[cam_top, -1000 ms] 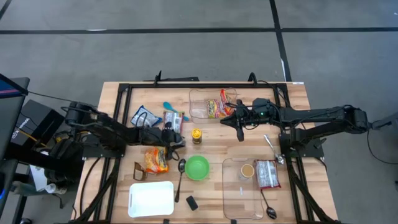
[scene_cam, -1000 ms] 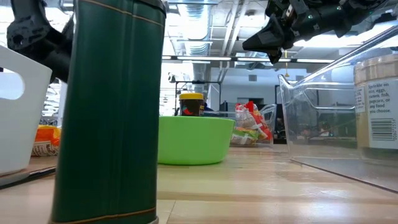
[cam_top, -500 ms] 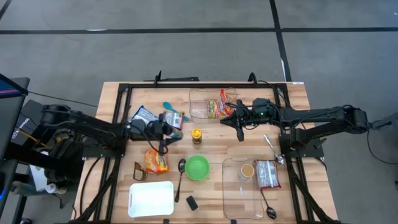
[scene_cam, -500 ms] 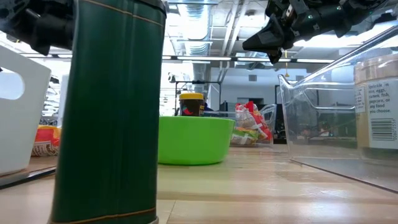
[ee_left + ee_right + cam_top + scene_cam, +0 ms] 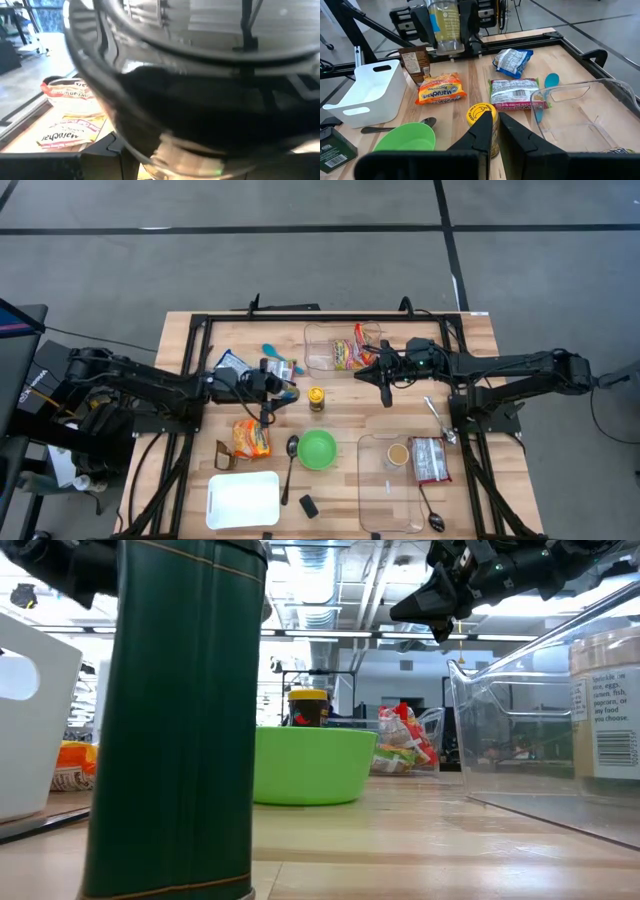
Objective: Pick & Place Food Item
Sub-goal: Put the brown and blue seasoning into the bottom transparent bin
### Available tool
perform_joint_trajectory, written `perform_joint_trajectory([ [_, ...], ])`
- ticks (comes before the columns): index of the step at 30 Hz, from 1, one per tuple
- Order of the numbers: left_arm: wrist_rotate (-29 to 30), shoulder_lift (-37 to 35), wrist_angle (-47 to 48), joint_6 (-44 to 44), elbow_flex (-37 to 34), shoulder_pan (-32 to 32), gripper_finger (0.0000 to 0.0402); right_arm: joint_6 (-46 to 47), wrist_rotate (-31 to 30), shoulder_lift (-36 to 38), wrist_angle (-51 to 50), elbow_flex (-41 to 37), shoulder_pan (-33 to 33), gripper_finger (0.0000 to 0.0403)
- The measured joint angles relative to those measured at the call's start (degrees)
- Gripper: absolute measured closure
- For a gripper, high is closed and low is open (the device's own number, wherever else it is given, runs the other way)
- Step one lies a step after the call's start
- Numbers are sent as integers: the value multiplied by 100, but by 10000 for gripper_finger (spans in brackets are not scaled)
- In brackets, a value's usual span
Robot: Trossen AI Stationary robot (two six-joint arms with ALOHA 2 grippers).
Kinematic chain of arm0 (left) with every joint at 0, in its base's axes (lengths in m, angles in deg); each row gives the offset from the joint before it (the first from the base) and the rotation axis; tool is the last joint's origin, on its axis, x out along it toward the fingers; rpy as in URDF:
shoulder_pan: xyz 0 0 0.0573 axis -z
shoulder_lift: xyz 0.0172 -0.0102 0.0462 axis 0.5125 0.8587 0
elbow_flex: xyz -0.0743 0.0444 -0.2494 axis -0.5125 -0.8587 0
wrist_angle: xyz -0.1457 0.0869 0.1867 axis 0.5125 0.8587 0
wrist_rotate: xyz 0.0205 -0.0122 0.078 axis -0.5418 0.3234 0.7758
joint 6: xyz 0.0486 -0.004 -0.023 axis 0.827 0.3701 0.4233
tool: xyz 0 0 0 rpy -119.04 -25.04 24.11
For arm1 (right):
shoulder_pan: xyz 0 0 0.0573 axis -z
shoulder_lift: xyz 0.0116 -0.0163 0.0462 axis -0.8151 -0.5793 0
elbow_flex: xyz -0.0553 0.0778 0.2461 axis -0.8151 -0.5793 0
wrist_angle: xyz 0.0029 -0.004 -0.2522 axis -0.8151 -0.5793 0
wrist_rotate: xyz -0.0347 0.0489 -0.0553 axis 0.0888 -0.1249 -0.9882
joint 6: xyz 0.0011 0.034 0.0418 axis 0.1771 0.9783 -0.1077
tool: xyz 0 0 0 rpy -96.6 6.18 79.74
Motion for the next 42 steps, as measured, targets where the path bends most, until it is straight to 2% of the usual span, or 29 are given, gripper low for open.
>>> perform_joint_trajectory([
  [14, -24, 1870, 1264, -2, 1800, -11, 218, 2, -1, 0, -5, 0, 0, 379],
  [20, -411, 2424, 1460, -150, 2217, 95, 215, 2, 0, 0, -20, 0, 0, 379],
  [26, -442, 2566, 1471, -153, 2303, 365, 217, 37, -1, 0, -44, 0, -3, 379],
  [30, -442, 2566, 1459, -153, 2304, 457, 216, 396, -3, 0, -48, 0, -78, 379],
  [42, -439, 2623, 1222, -153, 2305, 393, 218, 572, -2, 0, -81, 0, -709, 379],
])
